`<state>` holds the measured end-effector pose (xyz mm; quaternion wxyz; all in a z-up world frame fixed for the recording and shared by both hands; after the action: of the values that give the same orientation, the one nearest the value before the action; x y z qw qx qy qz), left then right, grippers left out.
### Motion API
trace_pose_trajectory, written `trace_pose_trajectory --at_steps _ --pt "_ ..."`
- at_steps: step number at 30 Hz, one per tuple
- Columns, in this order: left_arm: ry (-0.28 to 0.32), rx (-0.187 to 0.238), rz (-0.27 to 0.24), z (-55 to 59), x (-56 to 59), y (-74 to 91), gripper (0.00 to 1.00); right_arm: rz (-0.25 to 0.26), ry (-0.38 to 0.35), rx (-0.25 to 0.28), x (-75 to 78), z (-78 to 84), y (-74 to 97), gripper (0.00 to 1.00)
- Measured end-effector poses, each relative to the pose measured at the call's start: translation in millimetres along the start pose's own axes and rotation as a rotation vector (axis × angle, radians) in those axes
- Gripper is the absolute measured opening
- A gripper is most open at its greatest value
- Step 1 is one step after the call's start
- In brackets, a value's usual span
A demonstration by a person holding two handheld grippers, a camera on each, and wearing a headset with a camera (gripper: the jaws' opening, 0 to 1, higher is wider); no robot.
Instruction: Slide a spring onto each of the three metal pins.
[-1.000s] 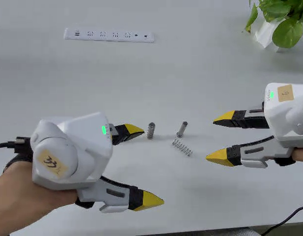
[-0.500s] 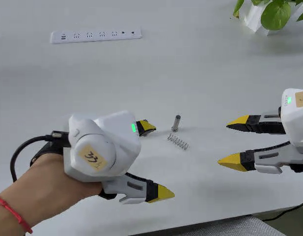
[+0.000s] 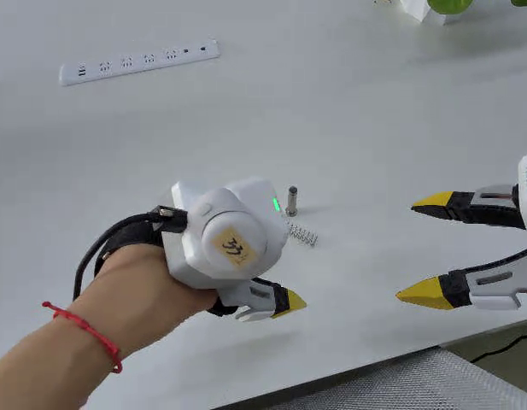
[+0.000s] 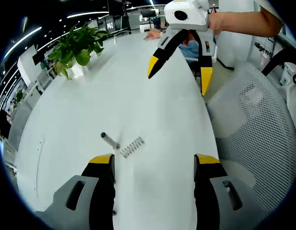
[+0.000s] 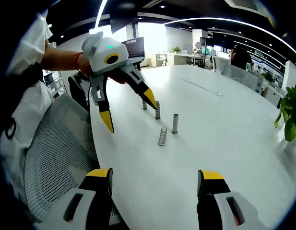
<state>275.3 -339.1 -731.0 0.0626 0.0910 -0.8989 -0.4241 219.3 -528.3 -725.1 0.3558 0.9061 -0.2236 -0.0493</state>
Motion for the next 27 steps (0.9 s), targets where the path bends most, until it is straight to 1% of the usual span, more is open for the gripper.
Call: trace_pose_trajectory --at_steps 1,3,4,7,9,12,15,19,22,27 --pt "-0.005 -0.026 -0.010 1.1 -1.8 -1.3 0.63 0.003 -0.003 0.015 -1.0 2.0 -0.2 0.74" --pt "-0.022 -0.045 -0.015 1.0 -2.3 -4.2 0.61 0.006 -0.016 0.038 -1.8 4.9 -0.5 0.76" --pt "-0.032 -0.065 -0.022 1.2 -2.9 -6.6 0.60 0.011 -0.017 0.038 -1.8 8.9 -0.7 0.77" --pt "-0.054 -0.100 -0.035 -1.4 -6.0 -12.2 0.59 0.017 -0.028 0.034 -1.9 17.4 -0.8 0.76" --pt "-0.064 -0.107 -0.033 -5.4 -7.0 -16.7 0.59 0.025 -0.036 0.050 -1.4 21.4 0.2 0.77" --pt "-0.087 -0.135 -0.030 -6.8 -9.9 -23.1 0.58 0.034 -0.044 0.067 -0.4 27.1 2.3 0.79" --pt "-0.086 -0.151 -0.023 -10.0 -11.5 -29.6 0.57 0.036 -0.050 0.091 -0.1 31.3 4.3 0.83" --pt "-0.099 -0.177 -0.021 -11.0 -13.8 -35.3 0.57 0.045 -0.053 0.123 2.4 37.6 6.1 0.87" --pt "-0.104 -0.190 -0.017 -11.3 -15.9 -38.8 0.56 0.045 -0.059 0.124 4.0 41.3 5.9 0.87" --pt "-0.107 -0.210 -0.009 -8.9 -17.5 -42.7 0.55 0.044 -0.051 0.126 5.4 40.9 4.5 0.85"
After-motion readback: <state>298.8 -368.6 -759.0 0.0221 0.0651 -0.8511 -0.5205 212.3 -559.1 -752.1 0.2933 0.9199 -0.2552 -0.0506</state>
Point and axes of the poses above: the centre of the closed fingertips' face, and the gripper's own axes: y roughly backward along the fingers, x roughly to its right, z roughly out of its underside, the point moved 7 cm from there along y, roughly backward along the fingers, and after that the axes turned 11 degrees about y, right-handed, at the moved point
